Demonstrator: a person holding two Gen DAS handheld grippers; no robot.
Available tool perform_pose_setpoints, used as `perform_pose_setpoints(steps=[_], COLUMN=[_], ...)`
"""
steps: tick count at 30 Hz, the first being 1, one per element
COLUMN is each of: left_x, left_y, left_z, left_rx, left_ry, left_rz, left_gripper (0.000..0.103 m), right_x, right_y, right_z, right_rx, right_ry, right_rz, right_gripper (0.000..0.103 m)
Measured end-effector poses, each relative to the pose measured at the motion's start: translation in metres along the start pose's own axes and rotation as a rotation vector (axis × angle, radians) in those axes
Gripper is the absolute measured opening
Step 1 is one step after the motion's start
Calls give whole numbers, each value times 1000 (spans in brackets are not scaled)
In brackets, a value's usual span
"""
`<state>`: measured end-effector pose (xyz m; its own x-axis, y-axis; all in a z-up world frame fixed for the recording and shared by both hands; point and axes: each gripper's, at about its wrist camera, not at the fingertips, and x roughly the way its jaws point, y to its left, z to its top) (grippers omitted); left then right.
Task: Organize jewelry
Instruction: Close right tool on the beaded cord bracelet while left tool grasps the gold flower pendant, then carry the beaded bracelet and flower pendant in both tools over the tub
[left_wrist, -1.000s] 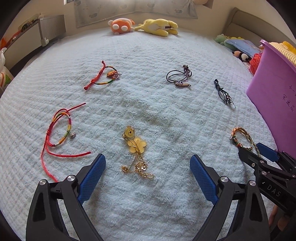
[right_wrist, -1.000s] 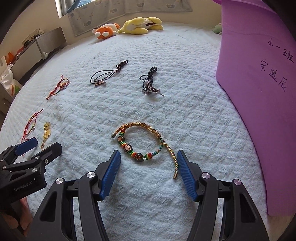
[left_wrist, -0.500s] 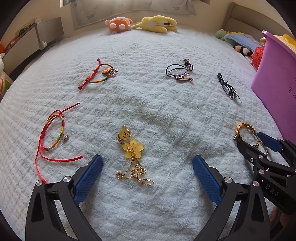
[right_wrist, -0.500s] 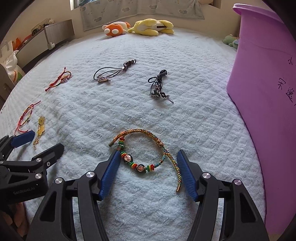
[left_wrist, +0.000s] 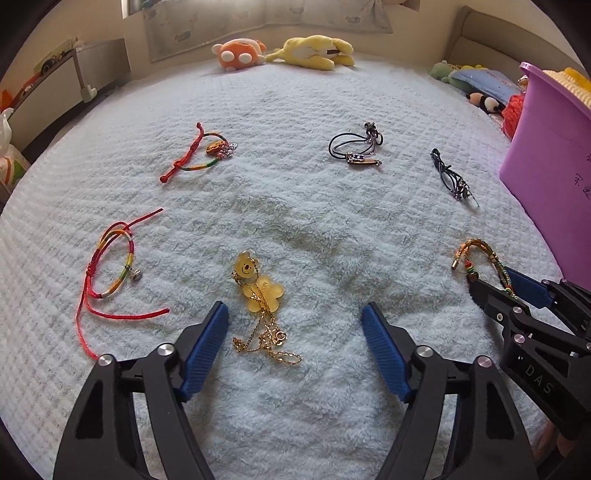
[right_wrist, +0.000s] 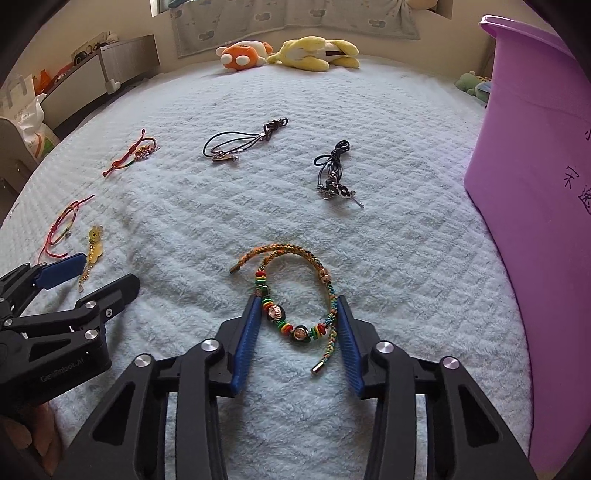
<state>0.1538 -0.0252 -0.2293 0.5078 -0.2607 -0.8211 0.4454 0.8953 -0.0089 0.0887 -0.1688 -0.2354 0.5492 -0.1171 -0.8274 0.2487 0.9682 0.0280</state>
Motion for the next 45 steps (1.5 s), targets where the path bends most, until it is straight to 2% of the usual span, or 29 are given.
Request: perform_pose_setpoints(steps=[3, 5, 6, 11, 32, 45], left_x=[-3, -5, -5, -8, -47, -124], left_y=[0, 0, 2, 11, 15, 16], left_z=[0, 1, 1, 4, 4, 25], left_rx=[-1, -2, -5, -23, -11, 60], left_ry=[-3, -4, -4, 0, -3, -8], left_rz=[-10, -4, 6, -9, -57, -112], left_gripper=[52, 44, 33, 15, 14, 14], right_x=[-2, -3, -3, -7, -44, -128], right_y=[0, -2, -3, -4, 5, 20], right_z=[1, 2, 2, 1, -5, 11], right_rx=[14, 34, 36, 48, 87, 104], right_ry=[1, 4, 4, 2, 29, 28], right_rz=[8, 23, 17, 23, 46, 36], right_gripper=[26, 16, 13, 9, 9, 9])
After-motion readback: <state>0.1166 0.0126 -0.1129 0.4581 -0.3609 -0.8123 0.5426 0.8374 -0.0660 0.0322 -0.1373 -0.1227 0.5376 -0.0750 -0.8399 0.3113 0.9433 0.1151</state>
